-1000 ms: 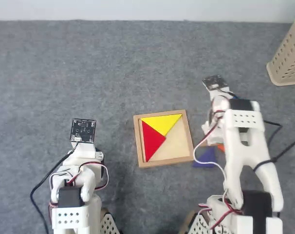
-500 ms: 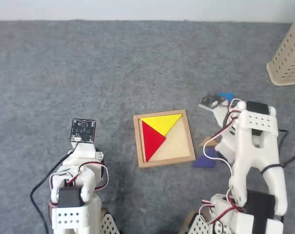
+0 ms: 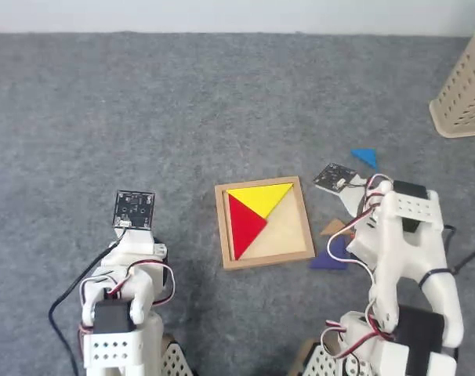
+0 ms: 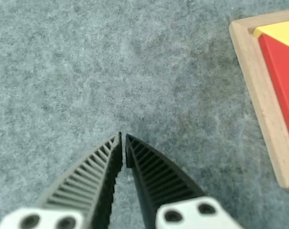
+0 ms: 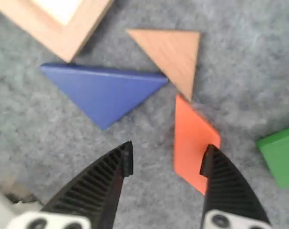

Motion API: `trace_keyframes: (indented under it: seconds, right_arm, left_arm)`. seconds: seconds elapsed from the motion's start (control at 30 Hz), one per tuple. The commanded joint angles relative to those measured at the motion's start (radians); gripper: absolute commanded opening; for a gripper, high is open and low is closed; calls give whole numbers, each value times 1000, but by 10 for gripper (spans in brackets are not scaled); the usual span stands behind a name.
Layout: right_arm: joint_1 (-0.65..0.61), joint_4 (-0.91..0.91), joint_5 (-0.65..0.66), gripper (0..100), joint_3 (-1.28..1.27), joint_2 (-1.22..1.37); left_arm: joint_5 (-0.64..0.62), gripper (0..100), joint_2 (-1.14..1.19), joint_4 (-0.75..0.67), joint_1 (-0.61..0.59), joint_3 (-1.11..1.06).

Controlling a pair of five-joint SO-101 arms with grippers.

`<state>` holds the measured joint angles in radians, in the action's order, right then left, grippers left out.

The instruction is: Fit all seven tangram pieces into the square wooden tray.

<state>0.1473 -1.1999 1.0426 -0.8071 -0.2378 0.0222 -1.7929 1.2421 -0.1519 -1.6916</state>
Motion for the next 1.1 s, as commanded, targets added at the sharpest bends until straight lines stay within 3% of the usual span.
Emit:
trace_keyframes:
  seconds: [0.0, 0.27, 0.5, 0.7, 0.87, 0.97, 1.07]
  right_arm:
    - [10, 104, 15, 209, -58, -22]
    - [12, 211, 5, 136, -163, -22]
    - [8, 252, -144, 14, -160, -28]
    - [10, 239, -273, 13, -87, -36]
    - [-8, 68, -353, 67, 68, -36]
    - [-65, -13, -420, 142, 144, -36]
    - [-174, -44, -531, 154, 204, -36]
  left_arm:
    - [-8, 11, -6, 6, -2, 5]
    - [-8, 11, -6, 6, -2, 5]
    - [-8, 11, -6, 6, -2, 5]
    - [-8, 11, -6, 6, -2, 5]
    - [-8, 11, -6, 6, -2, 5]
    - [-8, 11, -6, 6, -2, 5]
    - [-8, 11, -6, 6, -2, 5]
